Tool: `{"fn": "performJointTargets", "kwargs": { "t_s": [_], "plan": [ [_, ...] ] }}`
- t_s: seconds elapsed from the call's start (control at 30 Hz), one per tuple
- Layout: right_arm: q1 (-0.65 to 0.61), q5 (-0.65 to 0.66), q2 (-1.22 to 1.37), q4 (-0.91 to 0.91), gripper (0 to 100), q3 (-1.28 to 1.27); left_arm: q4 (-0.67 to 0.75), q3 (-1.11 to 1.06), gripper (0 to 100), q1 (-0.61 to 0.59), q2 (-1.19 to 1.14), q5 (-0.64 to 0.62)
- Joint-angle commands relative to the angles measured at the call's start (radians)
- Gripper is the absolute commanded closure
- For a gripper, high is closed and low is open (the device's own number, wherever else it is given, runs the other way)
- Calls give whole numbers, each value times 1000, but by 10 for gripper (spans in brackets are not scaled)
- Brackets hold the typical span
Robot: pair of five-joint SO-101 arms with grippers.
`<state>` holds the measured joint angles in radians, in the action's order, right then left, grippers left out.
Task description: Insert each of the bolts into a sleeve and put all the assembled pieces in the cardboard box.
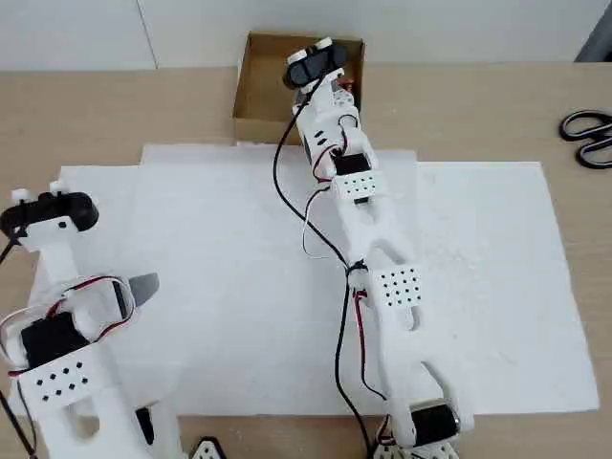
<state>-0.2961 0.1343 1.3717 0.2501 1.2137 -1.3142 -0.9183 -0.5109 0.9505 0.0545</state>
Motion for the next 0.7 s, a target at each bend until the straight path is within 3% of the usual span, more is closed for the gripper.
{"fn": "performJointTargets", "kwargs": {
  "t_s": [0.0,0.27,0.47,0.57,0.67],
  "plan": [
    [-10,2,-4,-27,980,100,-6,2,664,-5,9,-11],
    [-13,9,-5,-25,777,126,-6,4,664,-3,9,-11],
    [-8,9,-5,12,767,301,-6,54,664,2,9,-11],
    [-8,9,-5,108,767,466,-6,176,664,2,11,-11],
    [-1,9,-56,156,767,473,-9,331,664,2,11,-11]
  ]
}}
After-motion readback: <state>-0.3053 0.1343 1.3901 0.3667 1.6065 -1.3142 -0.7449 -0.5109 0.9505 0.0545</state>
